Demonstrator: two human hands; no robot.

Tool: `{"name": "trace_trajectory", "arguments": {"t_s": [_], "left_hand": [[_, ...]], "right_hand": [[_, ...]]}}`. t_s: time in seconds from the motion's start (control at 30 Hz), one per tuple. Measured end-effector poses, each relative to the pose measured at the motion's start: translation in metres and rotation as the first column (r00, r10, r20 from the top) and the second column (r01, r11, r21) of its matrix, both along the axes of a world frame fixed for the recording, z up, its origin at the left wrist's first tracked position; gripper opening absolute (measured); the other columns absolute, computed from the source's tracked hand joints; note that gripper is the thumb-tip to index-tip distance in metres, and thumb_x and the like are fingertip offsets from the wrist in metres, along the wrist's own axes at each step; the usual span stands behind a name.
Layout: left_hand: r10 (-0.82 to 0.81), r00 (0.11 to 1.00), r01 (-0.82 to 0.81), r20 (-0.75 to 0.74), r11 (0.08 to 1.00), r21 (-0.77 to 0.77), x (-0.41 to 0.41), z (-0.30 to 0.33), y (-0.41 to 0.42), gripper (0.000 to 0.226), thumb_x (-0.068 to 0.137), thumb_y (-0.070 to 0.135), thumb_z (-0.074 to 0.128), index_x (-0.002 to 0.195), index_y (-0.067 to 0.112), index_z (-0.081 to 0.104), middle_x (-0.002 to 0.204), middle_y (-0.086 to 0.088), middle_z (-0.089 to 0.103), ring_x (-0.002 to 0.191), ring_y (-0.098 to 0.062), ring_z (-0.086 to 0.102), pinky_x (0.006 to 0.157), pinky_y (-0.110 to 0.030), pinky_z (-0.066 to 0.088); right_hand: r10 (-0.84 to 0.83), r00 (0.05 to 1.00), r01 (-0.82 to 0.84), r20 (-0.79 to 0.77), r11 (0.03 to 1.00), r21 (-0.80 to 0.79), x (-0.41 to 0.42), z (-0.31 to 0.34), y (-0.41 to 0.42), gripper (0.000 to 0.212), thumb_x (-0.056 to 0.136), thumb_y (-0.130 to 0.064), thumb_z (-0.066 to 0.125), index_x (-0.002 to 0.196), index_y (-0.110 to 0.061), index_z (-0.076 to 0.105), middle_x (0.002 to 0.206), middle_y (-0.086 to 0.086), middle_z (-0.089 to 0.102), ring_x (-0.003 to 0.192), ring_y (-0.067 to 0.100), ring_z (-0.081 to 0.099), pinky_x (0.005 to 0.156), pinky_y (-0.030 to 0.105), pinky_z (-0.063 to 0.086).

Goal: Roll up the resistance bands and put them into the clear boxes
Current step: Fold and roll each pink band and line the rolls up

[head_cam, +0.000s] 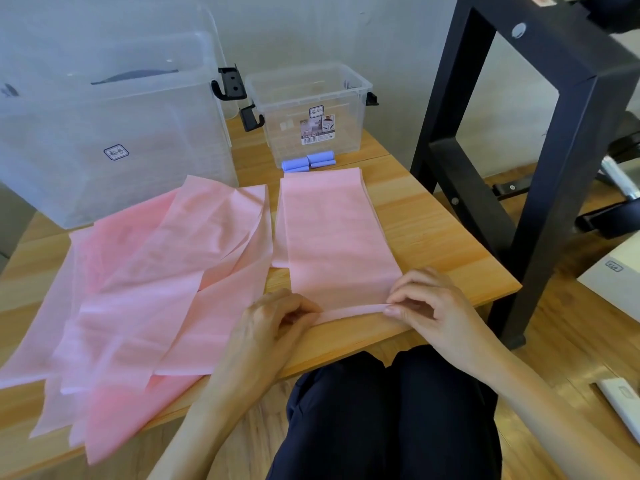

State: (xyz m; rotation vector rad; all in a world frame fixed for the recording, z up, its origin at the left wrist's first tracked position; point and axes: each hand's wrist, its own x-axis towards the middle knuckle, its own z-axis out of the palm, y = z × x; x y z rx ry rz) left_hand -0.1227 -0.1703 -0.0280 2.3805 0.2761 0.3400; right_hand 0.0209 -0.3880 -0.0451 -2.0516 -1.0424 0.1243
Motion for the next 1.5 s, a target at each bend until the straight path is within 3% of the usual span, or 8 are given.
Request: {"name": "trace_trajectory", "arguments": {"t_s": [0.27,0.43,0.7,0.8,0.9,0.97,1.23,1.5], "left_hand": [[0.081,0.995,-0.087,-0.054,0.991,-0.104,0.001,0.003,0.002,0.011,0.081,0.029,0.076,0.077,0.037,0.069,0.080,0.020,0.065,0.081,-0.005,0.061,0.069,-0.013,0.046],[0.090,0.994,-0.097,-0.067,0.989,-0.114,0.001,0.005,0.005,0.016,0.075,0.029,0.081,0.074,0.033,0.065,0.075,0.018,0.065,0.075,-0.006,0.060,0.066,-0.015,0.047],[0.012,0.999,-0.013,-0.035,1.000,-0.024,-0.001,0.003,0.004,0.019,0.081,0.022,0.076,0.080,0.040,0.071,0.088,0.021,0.061,0.089,-0.004,0.058,0.071,-0.009,0.041],[-0.066,0.997,0.062,0.038,0.993,0.096,-0.003,-0.006,0.004,0.021,0.090,0.024,0.067,0.095,0.043,0.075,0.093,0.023,0.052,0.093,-0.004,0.051,0.075,-0.014,0.039],[-0.132,0.986,0.096,0.105,0.949,0.300,-0.003,-0.010,0.001,0.029,0.091,0.028,0.050,0.098,0.034,0.078,0.094,0.021,0.052,0.086,-0.004,0.045,0.080,-0.013,0.034],[-0.158,0.978,0.099,0.133,0.923,0.373,-0.004,-0.012,-0.003,0.030,0.090,0.024,0.049,0.097,0.029,0.078,0.092,0.014,0.057,0.084,-0.008,0.048,0.083,-0.010,0.030],[-0.009,0.995,0.006,0.101,0.999,0.036,-0.010,-0.013,-0.008,0.009,0.089,0.027,0.070,0.093,0.033,0.075,0.094,0.017,0.059,0.091,-0.009,0.061,0.076,-0.021,0.047],[-0.016,0.999,0.016,-0.045,1.000,0.006,-0.003,0.001,-0.003,0.010,0.090,0.028,0.065,0.084,0.035,0.067,0.087,0.017,0.063,0.089,-0.008,0.059,0.075,-0.024,0.048]], "right_hand": [[-0.073,0.996,0.069,-0.052,0.995,-0.078,-0.003,0.005,-0.002,0.032,0.079,-0.060,0.057,0.074,-0.030,0.067,0.085,-0.011,0.057,0.096,0.008,0.048,0.089,0.026,0.036],[-0.165,0.984,0.160,-0.073,0.985,-0.067,-0.007,0.005,-0.001,0.023,0.072,-0.046,0.078,0.065,-0.028,0.065,0.078,-0.010,0.057,0.091,0.005,0.047,0.087,0.018,0.030],[-0.183,0.981,0.182,-0.063,0.983,-0.022,-0.010,0.003,-0.002,0.013,0.076,-0.031,0.078,0.077,-0.031,0.065,0.090,-0.016,0.059,0.093,0.004,0.048,0.085,0.028,0.038],[-0.180,0.974,0.179,0.141,0.984,0.015,-0.013,-0.004,-0.001,0.017,0.083,-0.041,0.066,0.077,-0.025,0.069,0.089,-0.015,0.055,0.094,0.007,0.047,0.088,0.024,0.034],[-0.122,0.872,0.140,0.474,0.990,-0.003,-0.014,-0.007,0.000,0.023,0.089,-0.034,0.059,0.078,-0.019,0.073,0.090,-0.007,0.059,0.090,0.015,0.048,0.082,0.028,0.033],[-0.082,0.832,0.102,0.549,0.995,-0.007,-0.013,-0.006,-0.002,0.023,0.091,-0.030,0.058,0.080,-0.018,0.075,0.089,-0.005,0.061,0.090,0.016,0.048,0.079,0.031,0.034],[-0.113,0.956,0.094,0.270,0.992,0.082,-0.010,-0.013,-0.003,0.029,0.086,-0.043,0.062,0.083,-0.020,0.078,0.085,-0.010,0.060,0.087,0.012,0.047,0.082,0.031,0.037],[-0.081,0.984,0.092,0.159,0.994,-0.061,-0.009,-0.003,-0.006,0.030,0.089,-0.049,0.054,0.083,-0.025,0.071,0.088,-0.014,0.054,0.092,0.010,0.045,0.088,0.025,0.032]]}}
